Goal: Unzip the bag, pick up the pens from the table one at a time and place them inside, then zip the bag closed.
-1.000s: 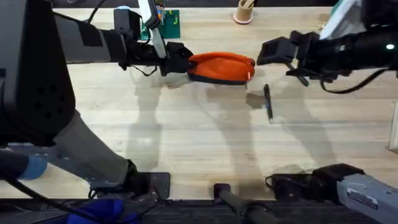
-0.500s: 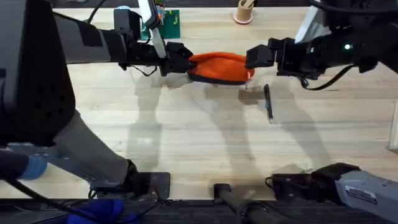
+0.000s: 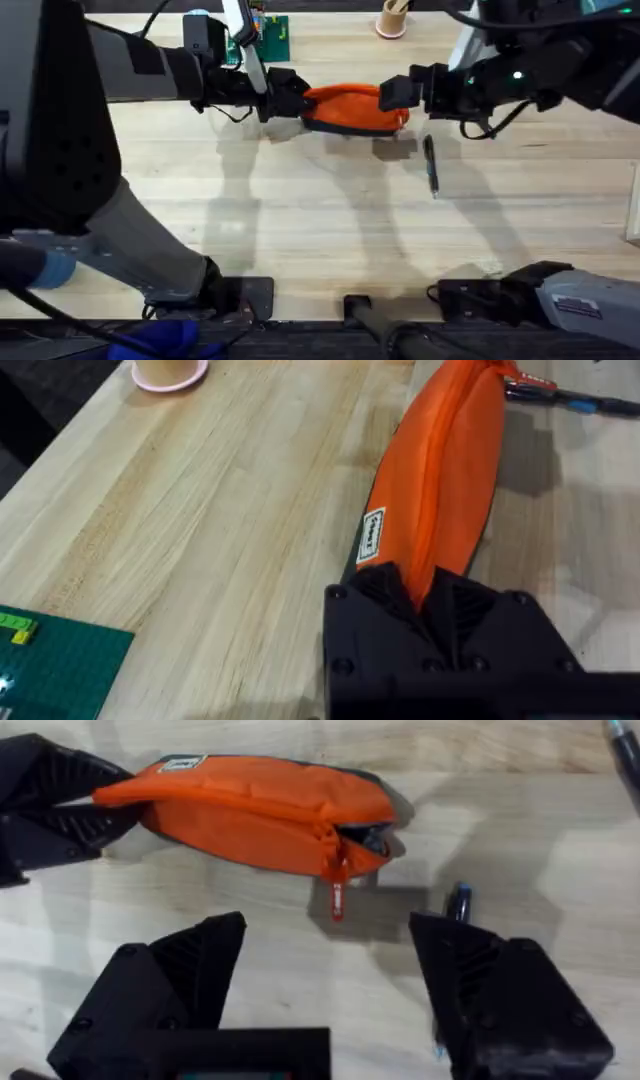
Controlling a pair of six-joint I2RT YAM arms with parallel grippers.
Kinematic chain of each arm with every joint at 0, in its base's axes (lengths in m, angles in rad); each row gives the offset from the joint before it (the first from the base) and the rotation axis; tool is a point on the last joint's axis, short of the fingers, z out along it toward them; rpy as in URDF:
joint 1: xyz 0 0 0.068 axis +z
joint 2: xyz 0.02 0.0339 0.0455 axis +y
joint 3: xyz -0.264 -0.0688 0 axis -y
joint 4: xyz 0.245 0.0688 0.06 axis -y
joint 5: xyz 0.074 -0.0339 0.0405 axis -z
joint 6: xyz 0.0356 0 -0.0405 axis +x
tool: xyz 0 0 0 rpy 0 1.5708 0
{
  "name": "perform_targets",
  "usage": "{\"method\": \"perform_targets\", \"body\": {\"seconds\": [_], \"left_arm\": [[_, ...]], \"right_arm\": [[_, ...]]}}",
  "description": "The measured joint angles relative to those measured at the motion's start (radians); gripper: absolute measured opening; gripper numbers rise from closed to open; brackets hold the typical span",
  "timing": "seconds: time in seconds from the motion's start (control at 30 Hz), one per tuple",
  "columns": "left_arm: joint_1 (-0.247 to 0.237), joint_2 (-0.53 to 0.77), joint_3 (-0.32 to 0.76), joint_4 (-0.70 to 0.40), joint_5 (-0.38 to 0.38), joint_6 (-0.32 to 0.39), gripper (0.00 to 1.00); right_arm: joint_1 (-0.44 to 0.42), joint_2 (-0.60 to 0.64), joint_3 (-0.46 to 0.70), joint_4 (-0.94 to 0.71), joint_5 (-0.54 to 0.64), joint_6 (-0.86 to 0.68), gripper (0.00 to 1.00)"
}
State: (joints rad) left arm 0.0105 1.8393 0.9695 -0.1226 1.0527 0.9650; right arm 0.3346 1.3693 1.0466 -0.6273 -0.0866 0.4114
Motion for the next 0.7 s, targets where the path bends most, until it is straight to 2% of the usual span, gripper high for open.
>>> {"method": "perform_targets", "body": {"seconds": [0.4,0.7], "left_arm": [[0.0,0.0,0.0,-0.001,0.0,0.0,0.044],[0.0,0.0,0.0,-0.004,0.0,0.0,0.044]], "right_arm": [[0.095,0.029,0.0,0.059,0.142,0.0,0.998],[0.119,0.056,0.0,0.075,0.203,0.015,0.997]]}}
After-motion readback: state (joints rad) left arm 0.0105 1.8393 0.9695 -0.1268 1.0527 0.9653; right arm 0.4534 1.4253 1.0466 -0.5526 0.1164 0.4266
